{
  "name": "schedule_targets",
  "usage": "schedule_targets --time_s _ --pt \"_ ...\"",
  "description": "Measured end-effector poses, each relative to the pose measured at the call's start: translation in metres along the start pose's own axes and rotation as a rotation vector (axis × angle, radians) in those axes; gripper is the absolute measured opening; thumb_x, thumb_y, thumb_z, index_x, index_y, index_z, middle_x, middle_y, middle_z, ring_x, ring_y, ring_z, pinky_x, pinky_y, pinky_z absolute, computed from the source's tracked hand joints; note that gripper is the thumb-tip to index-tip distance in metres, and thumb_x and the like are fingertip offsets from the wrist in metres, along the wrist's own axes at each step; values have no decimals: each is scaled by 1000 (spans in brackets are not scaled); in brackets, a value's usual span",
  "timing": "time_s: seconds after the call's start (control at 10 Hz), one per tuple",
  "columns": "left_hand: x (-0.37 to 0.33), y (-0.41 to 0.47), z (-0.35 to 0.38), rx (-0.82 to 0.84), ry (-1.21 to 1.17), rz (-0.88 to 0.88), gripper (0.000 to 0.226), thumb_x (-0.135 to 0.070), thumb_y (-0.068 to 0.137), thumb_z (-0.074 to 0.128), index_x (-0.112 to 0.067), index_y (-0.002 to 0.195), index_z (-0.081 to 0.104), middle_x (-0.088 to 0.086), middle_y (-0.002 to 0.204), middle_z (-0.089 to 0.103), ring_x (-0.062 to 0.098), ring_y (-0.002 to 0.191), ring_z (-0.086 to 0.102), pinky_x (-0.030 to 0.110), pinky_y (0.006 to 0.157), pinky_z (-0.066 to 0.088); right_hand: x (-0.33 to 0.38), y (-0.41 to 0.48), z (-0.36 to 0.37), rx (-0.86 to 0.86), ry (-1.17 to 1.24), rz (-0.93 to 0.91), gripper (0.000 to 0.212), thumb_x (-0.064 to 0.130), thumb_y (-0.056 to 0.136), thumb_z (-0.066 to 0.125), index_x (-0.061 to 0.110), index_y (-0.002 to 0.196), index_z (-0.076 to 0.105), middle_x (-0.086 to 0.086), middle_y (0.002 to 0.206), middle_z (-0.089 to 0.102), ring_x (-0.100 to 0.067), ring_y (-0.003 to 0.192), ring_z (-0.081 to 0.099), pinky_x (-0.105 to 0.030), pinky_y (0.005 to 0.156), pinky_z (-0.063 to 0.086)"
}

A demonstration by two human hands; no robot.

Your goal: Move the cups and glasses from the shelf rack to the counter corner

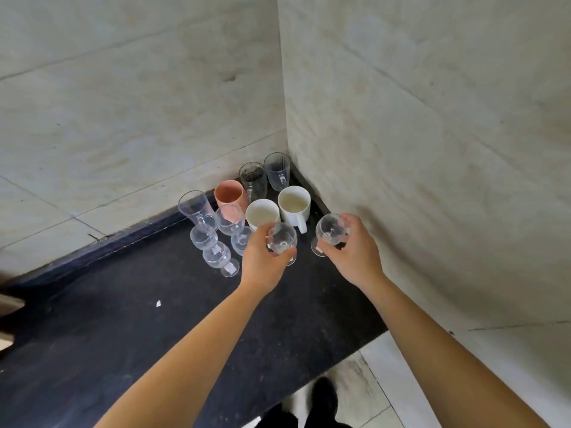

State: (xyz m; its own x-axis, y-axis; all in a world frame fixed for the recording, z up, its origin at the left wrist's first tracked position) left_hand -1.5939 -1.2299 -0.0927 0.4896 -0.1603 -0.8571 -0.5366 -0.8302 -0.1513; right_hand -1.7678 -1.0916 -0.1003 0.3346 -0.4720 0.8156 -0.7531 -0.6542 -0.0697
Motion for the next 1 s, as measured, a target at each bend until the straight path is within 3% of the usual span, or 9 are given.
schedule_targets --time_s 0.1,0.2,0.4,0.6,0.9,1.0 --pt "11 25 21 68 46 -4 55 -25 75 81 -28 121 52 -16 104 56 19 104 60 38 88 52 -20 18 19 21 -12 49 62 36 76 84 33 126 48 15 120 55 -12 103 63 -18 71 48" --pt "19 47 33 96 68 -1 50 -24 74 79 -28 116 52 -7 112 60 17 105 58 40 90 51 -29 33 35 27 -29 59 58 32 78 84 32 125 49 11 121 57 -10 103 60 -11 69 39" --pt "35 77 44 130 151 -3 55 -25 78 77 -16 127 52 2 124 59 21 110 57 36 92 49 -40 58 58 40 -92 80 60 27 80 83 24 130 50 4 126 56 -8 101 54 -12 68 37" --pt "48 82 51 173 215 -3 60 -23 80 77 -16 133 49 6 128 57 25 113 56 40 93 50 -46 65 70 43 -83 91 59 26 81 83 24 130 51 8 123 55 -9 105 57 -8 72 39" --pt "47 79 55 251 274 11 60 -22 90 69 -12 141 39 12 136 55 29 120 55 34 92 44 -45 62 68 71 -68 98 64 30 84 81 29 137 46 3 135 56 -15 117 60 -31 90 56" --pt "42 75 54 281 262 -14 63 -22 93 65 -10 144 32 16 137 53 34 121 55 33 87 41 -45 60 68 119 -156 141 79 23 85 79 23 150 35 -5 147 48 -24 130 54 -32 97 48"
Point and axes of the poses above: each hand's wrist, its own y-axis towards the middle knuckle, its own z-axis out of the palm, x = y × z, the point moved 9 cm from there along y, towards the middle knuckle
